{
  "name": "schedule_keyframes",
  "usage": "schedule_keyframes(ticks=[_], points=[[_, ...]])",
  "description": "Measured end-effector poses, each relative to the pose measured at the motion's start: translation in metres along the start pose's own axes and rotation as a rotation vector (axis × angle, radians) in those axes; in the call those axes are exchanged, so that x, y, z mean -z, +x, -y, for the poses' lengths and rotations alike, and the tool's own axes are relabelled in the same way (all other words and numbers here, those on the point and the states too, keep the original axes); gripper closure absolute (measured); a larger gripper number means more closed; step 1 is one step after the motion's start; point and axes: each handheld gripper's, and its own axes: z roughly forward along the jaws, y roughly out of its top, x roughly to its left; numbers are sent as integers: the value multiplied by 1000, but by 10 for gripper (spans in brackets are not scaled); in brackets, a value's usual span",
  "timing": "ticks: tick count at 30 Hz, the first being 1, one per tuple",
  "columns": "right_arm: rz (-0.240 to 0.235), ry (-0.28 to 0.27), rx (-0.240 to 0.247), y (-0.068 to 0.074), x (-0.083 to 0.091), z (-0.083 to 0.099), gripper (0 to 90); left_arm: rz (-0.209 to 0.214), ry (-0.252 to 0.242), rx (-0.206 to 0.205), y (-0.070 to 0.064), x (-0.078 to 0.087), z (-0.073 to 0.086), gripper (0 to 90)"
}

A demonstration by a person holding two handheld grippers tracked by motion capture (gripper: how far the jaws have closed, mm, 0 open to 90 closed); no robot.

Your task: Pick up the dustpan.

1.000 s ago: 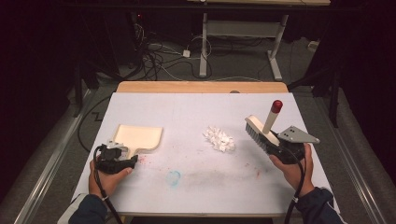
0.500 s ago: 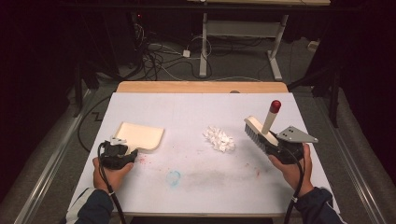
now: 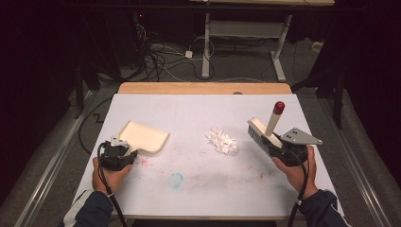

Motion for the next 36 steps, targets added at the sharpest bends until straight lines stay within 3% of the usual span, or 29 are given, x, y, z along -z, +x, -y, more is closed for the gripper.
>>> schedule_keyframes(ticks=[16,22,24,29,36], points=[[0,-11,7,0,1,0,672,-34,-91,-92,-9,28,-5,639],[9,-46,14,-1,5,-2,673,-29,-101,-134,-16,35,-5,639],[7,-48,12,-1,5,-1,673,-47,-92,-168,-21,35,-7,639],[-1,-33,-4,1,3,-1,673,6,-89,-202,-34,38,-9,639],[-1,-38,11,1,2,0,673,73,-66,-258,-52,37,-8,639]])
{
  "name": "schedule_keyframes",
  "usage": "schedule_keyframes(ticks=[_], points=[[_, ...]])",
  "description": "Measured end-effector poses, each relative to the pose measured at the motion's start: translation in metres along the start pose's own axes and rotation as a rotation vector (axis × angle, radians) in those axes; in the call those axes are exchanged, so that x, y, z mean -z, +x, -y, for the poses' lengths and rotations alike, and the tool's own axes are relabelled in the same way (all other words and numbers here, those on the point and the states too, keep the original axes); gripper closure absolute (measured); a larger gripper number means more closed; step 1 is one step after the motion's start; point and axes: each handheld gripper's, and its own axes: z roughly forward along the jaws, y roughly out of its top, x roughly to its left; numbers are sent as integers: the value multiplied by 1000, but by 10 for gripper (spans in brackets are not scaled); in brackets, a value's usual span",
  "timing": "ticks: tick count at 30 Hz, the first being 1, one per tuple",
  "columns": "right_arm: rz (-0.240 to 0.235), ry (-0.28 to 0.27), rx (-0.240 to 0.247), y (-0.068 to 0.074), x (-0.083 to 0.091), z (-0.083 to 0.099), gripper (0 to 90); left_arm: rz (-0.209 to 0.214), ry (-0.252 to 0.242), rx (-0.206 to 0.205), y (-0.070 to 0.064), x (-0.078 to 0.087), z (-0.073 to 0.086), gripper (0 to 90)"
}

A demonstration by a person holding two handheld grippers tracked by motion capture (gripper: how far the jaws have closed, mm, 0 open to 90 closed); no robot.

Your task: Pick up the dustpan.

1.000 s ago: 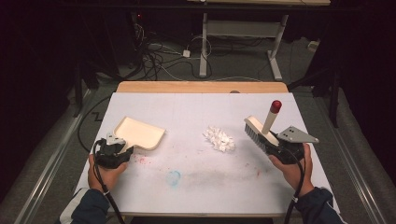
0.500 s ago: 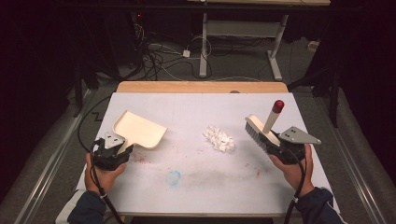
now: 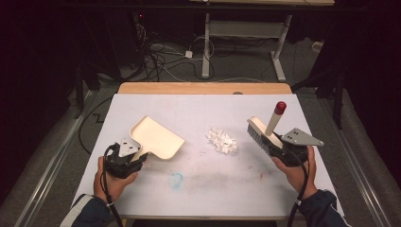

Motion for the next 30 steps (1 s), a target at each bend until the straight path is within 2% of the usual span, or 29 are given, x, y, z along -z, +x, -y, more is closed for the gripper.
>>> schedule_keyframes(ticks=[9,12,13,18,23,25,30], points=[[-1,8,4,1,-3,1,673,101,41,-22,-13,-10,-2,639],[-4,5,-8,0,-7,0,673,126,56,-31,-15,-14,-3,639],[-5,5,-27,0,-9,0,673,131,62,-37,-16,-15,-3,639],[-6,-19,-64,-4,-28,-7,673,159,82,-57,-21,-21,-6,639],[-6,-39,-51,-3,-49,-12,673,190,97,-87,-27,-28,-10,639],[-9,-38,-62,-2,-57,-14,673,201,104,-101,-29,-30,-10,639],[-21,-29,-58,0,-76,-19,673,233,107,-104,-32,-33,-12,638]])
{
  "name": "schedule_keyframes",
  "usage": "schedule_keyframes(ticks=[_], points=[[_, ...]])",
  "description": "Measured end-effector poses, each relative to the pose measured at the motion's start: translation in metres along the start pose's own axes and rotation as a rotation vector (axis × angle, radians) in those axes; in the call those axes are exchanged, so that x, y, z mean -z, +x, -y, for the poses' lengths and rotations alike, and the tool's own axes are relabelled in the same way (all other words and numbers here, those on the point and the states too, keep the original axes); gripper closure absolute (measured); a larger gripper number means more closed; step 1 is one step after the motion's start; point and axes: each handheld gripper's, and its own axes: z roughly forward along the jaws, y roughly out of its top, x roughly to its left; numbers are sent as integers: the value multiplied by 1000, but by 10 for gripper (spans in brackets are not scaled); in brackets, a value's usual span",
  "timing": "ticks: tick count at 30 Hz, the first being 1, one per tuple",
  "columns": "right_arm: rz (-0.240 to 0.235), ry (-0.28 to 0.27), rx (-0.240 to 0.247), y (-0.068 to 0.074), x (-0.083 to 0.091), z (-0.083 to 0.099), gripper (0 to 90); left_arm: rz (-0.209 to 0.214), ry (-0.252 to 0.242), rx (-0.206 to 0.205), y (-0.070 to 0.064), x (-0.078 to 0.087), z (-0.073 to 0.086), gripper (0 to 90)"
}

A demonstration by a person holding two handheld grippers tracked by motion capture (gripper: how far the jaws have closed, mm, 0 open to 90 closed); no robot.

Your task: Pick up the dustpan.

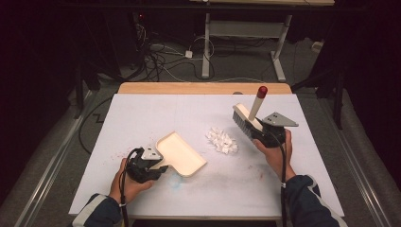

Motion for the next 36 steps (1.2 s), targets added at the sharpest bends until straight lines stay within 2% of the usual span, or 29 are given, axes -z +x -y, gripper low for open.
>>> schedule_keyframes(ticks=[6,10,15,18,21,23,36], points=[[1,22,2,2,-18,-1,673,23,0,-7,-4,-6,-6,638],[-2,41,-28,0,-33,0,673,33,5,-13,-4,-9,-9,638],[-7,68,-27,3,-46,1,673,40,8,-14,-4,-11,-10,637],[-22,73,-11,7,-48,0,674,41,9,-11,-4,-11,-10,637],[-37,74,-30,10,-47,1,673,44,9,-9,-4,-11,-11,638],[-37,76,-18,11,-47,1,672,47,8,-7,-4,-11,-11,637],[-50,81,-21,12,-48,1,670,68,24,-40,-8,-18,-21,637]])
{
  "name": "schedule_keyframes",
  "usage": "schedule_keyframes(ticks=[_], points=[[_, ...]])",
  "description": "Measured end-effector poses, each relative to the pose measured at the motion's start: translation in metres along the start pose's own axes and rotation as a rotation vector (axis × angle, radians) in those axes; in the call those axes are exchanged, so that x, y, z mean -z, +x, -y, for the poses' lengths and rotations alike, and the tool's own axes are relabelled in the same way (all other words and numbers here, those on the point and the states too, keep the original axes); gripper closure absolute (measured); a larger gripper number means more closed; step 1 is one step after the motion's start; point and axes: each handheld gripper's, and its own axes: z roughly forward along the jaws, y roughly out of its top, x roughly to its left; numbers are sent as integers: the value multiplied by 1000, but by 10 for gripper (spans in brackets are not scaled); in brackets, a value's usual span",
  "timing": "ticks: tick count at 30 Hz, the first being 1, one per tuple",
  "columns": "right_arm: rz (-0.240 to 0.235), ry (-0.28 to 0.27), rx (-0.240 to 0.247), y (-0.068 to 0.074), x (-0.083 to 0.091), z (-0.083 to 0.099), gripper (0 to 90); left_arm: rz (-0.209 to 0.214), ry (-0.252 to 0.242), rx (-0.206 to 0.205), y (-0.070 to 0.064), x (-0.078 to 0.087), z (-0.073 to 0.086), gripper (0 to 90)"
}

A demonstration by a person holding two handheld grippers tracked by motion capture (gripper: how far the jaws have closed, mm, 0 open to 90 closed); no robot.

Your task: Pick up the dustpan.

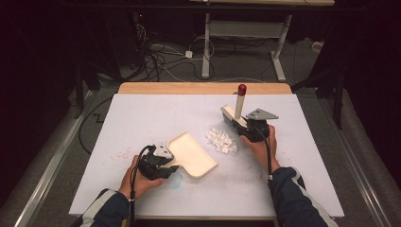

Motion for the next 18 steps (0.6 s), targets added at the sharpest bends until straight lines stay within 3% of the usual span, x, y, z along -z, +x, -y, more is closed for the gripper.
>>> schedule_keyframes(ticks=[18], points=[[-21,11,-4,0,1,1,668,5,10,-8,-2,-7,-10,636]])
